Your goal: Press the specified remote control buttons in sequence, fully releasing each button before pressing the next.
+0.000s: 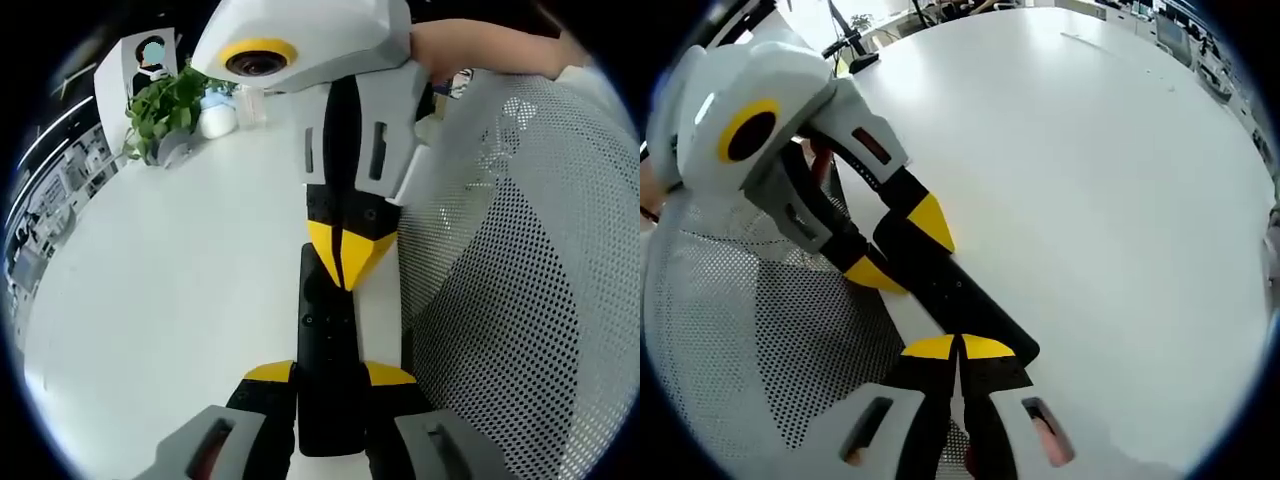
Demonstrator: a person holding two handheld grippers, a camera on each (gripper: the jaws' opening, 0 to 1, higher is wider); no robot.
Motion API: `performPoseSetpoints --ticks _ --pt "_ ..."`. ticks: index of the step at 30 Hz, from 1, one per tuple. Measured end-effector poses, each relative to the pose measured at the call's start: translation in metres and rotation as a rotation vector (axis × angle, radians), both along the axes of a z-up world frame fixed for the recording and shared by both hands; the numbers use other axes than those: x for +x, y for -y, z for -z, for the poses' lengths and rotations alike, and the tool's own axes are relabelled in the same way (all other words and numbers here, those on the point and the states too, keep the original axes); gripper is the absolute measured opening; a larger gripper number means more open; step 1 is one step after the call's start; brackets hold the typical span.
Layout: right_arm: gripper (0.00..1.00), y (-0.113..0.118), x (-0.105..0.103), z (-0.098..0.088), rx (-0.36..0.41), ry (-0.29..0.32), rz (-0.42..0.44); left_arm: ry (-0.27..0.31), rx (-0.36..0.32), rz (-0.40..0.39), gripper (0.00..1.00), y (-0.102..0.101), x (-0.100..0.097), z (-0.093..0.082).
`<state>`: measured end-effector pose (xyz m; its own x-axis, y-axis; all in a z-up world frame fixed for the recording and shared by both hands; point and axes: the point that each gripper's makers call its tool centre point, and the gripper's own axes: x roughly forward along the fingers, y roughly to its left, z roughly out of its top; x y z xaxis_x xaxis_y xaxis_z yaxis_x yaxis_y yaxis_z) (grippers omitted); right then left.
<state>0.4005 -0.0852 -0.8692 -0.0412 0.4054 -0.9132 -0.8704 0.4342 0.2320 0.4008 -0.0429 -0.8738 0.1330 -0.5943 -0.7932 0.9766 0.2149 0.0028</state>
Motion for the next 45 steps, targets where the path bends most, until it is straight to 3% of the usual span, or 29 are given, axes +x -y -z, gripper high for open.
performPoseSetpoints --ticks 7,19,45 --pt "0.0 0.0 0.001 -0.001 0.002 -0.002 0.015 0.009 0.0 -0.005 0.25 0.0 0.001 0.0" --pt "0.0 -0.005 0.012 -0.005 0.022 0.085 -0.013 0.008 -0.003 -0.004 0.25 0.0 0.001 0.0" --pt "0.0 -0.009 0.015 -0.003 0.01 0.179 -0.11 0.004 0.015 -0.01 0.25 -0.002 0.001 0.0"
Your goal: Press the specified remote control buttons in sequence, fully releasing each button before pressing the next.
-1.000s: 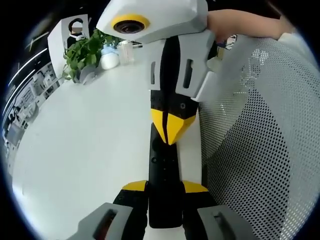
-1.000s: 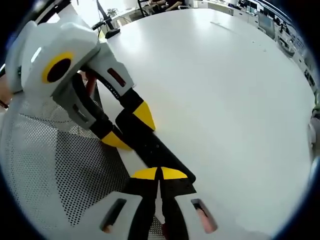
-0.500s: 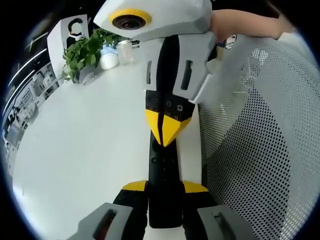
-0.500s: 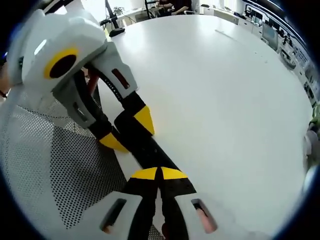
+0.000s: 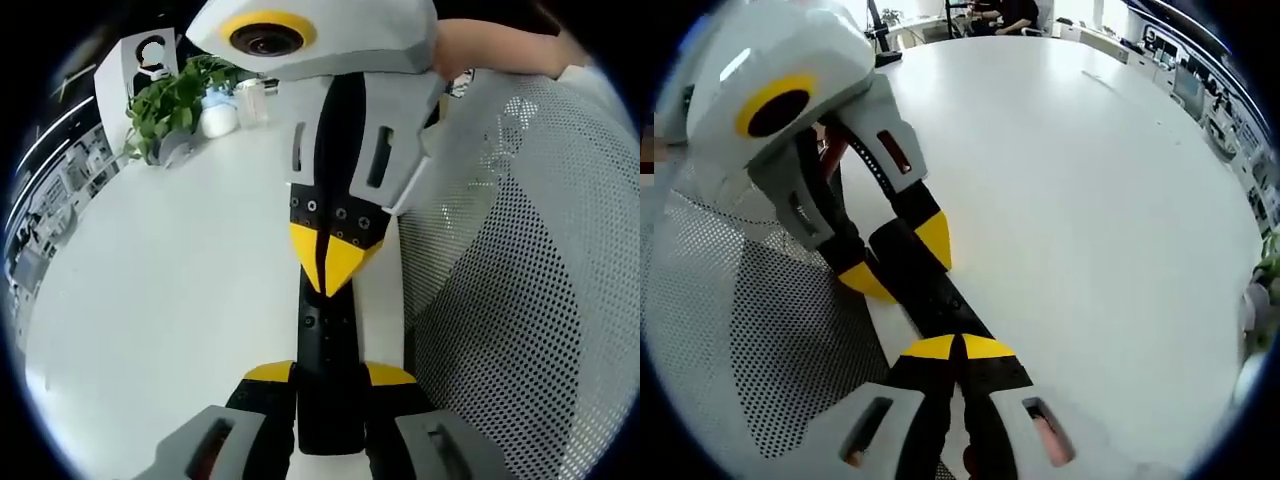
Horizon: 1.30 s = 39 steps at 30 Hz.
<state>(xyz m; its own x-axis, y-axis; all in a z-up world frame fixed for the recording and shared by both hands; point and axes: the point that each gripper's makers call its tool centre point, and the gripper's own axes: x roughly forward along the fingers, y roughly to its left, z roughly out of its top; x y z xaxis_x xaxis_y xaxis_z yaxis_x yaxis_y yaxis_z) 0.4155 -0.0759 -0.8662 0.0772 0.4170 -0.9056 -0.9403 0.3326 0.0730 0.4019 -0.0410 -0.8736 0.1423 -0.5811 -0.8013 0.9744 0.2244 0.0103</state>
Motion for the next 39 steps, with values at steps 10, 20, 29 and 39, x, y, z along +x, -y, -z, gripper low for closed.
performPoseSetpoints --ticks 10,20,29,39 --pt "0.0 -0.0002 0.0007 0.0002 0.008 0.004 0.001 -0.002 0.02 -0.005 0.25 -0.0055 0.0008 0.0006" --pt "0.02 -0.0001 0.0017 -0.0003 0.012 0.006 0.008 -0.012 0.025 -0.01 0.25 -0.0095 0.0003 0.0006" --pt "0.02 0.0001 0.0017 -0.0001 0.018 0.007 0.014 -0.015 0.023 -0.01 0.25 -0.01 0.0004 0.0006" --pt "0.01 -0.0004 0.002 0.0003 0.009 0.023 0.014 -0.017 0.021 -0.01 0.25 -0.0101 0.0003 0.0004"
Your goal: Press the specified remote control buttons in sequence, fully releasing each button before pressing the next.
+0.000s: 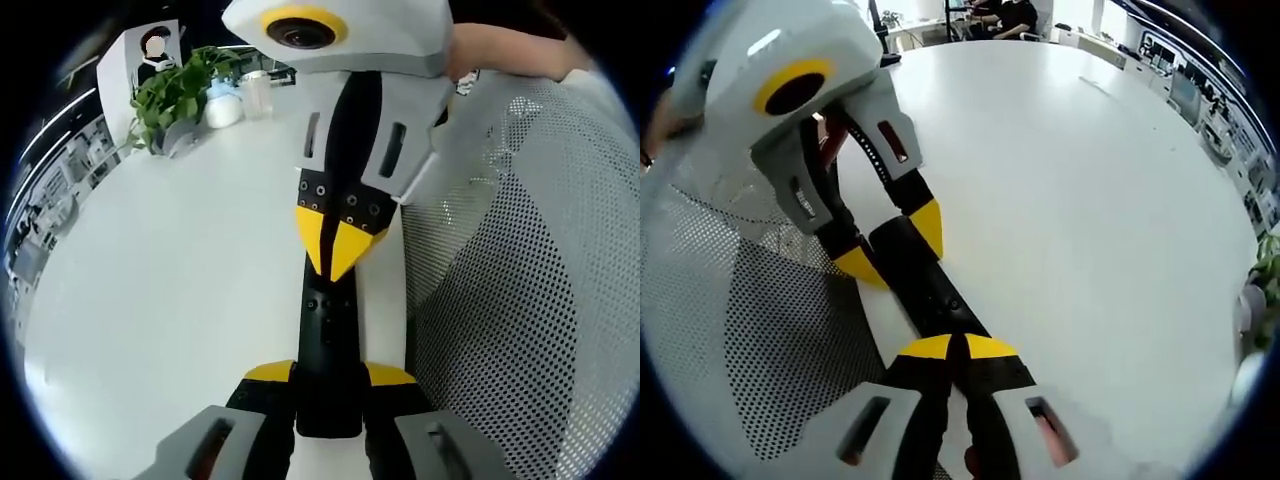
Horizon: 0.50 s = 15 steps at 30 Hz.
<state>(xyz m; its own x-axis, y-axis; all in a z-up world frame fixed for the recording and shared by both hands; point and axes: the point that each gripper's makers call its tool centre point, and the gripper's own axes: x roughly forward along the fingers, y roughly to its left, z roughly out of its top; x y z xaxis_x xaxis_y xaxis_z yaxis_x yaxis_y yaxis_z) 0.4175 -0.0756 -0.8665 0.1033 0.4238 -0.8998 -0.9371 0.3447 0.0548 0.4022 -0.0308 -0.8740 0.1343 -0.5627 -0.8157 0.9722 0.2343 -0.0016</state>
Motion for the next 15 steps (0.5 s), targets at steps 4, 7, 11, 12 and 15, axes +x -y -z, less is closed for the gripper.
performPoseSetpoints --ticks 4,7,11,12,15 --pt "0.0 0.0003 0.0016 0.0004 0.002 0.007 0.0 0.001 0.0 0.002 0.25 0.0001 -0.0001 0.0" --pt "0.0 0.0005 0.0018 0.0003 0.005 0.004 0.005 0.001 0.001 0.003 0.25 0.0002 0.0001 0.0003" --pt "0.0 0.0003 0.0014 0.0002 0.002 0.011 -0.003 0.001 0.0 0.004 0.25 0.0004 -0.0001 0.0001" --pt "0.0 0.0003 0.0016 0.0004 0.0 0.01 -0.002 0.001 0.0 0.004 0.25 0.0004 -0.0001 0.0001" --pt "0.0 0.0003 0.0018 0.0001 -0.005 0.001 0.014 0.001 -0.001 0.005 0.25 0.0004 -0.0001 0.0001"
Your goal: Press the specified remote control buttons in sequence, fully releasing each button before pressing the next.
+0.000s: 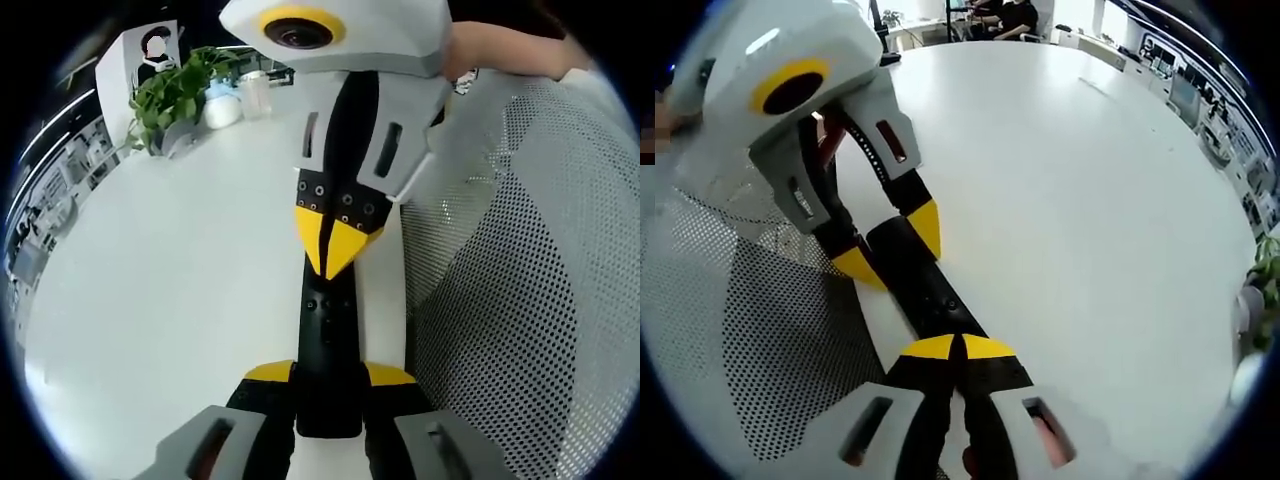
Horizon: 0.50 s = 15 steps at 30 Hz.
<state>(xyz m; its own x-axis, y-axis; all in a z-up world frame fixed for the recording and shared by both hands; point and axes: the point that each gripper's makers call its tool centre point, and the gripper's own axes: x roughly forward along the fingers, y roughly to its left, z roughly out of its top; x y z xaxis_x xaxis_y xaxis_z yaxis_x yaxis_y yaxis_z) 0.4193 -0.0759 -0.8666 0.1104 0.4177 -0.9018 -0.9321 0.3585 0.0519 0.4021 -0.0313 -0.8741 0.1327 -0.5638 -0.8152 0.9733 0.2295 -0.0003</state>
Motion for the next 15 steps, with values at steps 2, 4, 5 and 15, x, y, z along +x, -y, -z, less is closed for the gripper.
performPoseSetpoints --ticks 2,4,5,15 --pt "0.0 0.0002 0.0005 0.0003 0.001 -0.006 0.006 0.001 0.0 0.001 0.25 -0.0001 0.0003 0.0004" --pt "0.0 0.0005 0.0005 0.0004 0.003 -0.01 0.009 0.001 0.0 0.001 0.24 -0.0001 0.0005 0.0005" --pt "0.0 0.0005 0.0004 0.0004 0.003 -0.012 0.011 0.0 0.0 -0.002 0.24 -0.0002 0.0004 0.0005" --pt "0.0 0.0006 0.0 0.0002 -0.003 -0.024 0.015 0.001 0.004 -0.001 0.24 -0.0002 0.0 0.0005"
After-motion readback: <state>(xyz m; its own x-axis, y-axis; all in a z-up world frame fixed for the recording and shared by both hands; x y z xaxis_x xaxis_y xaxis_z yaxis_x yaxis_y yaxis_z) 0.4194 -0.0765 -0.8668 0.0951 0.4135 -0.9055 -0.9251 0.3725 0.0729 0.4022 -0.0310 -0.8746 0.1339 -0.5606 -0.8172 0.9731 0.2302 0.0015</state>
